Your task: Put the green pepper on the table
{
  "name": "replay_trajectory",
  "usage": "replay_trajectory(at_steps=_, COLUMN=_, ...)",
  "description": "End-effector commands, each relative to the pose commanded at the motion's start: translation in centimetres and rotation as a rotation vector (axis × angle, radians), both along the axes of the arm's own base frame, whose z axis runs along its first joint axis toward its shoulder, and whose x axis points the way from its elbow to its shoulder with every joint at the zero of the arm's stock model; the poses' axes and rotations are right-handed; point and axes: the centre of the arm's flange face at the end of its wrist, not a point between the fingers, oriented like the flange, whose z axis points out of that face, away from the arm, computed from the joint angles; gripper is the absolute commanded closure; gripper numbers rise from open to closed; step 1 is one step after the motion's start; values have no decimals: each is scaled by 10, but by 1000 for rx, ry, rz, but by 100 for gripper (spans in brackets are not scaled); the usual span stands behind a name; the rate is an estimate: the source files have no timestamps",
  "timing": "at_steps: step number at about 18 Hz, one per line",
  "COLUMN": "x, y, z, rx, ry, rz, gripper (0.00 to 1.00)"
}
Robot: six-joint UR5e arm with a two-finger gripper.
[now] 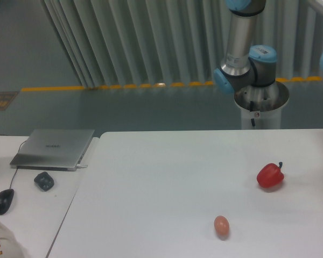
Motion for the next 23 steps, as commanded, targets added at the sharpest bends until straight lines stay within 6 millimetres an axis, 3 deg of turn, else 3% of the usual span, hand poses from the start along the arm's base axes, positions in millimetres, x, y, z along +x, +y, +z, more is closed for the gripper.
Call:
replay_trajectory(at_steps=6, x=-1, y=-13, z=11, rx=6, ry=41, rz=31, gripper=0)
replay_trajectory(at_steps=23, x=-39, y=-93, z=9, rx=12, ry=30, rz=181, gripper=0)
